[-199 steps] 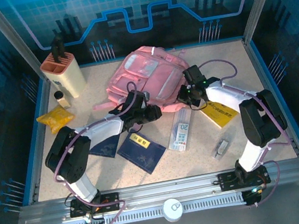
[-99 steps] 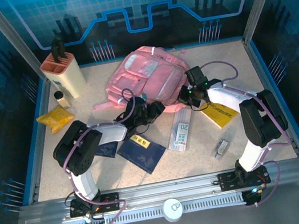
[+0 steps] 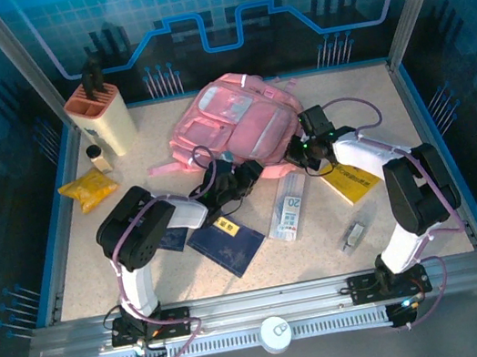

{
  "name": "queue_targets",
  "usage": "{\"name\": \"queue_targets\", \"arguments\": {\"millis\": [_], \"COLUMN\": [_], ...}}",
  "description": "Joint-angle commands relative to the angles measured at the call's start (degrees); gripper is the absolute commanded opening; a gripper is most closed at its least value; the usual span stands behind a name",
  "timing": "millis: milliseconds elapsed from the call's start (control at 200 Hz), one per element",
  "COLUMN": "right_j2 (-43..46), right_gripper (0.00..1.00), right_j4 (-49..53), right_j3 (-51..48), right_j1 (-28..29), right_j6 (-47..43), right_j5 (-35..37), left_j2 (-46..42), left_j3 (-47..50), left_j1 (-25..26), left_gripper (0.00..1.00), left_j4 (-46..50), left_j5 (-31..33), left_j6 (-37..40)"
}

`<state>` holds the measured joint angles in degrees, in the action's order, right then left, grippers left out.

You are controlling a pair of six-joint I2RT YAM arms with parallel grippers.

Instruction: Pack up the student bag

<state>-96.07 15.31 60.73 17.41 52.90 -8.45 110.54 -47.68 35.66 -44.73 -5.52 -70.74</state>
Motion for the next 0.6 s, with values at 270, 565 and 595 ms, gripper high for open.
{"name": "queue_targets", "arguments": {"millis": [270,565,595], "right_j2": [2.19,2.86,3.01], "right_gripper": [0.0,0.0,0.0], "right_j4": [-4.23,-3.19,-3.03], "right_j3": [-0.54,-0.06,-0.08], "right_j1": [-0.79,-1.45,-1.59], "right_j6": [0.05,-0.6,-0.73], "right_j5": [-1.61,-1.23,-0.99], "left_j2": [0.57,-3.39,-4.06], "left_j3": [-0.79,0.19,0.42], "left_j1": [0.83,-0.17,-0.53], "left_gripper": [0.2,0.0,0.0], "left_j4": [-6.62,0.76,2.2], "left_j5": [3.71,2.47,1.85], "left_j6": [-0.21,7.55,8.9]}}
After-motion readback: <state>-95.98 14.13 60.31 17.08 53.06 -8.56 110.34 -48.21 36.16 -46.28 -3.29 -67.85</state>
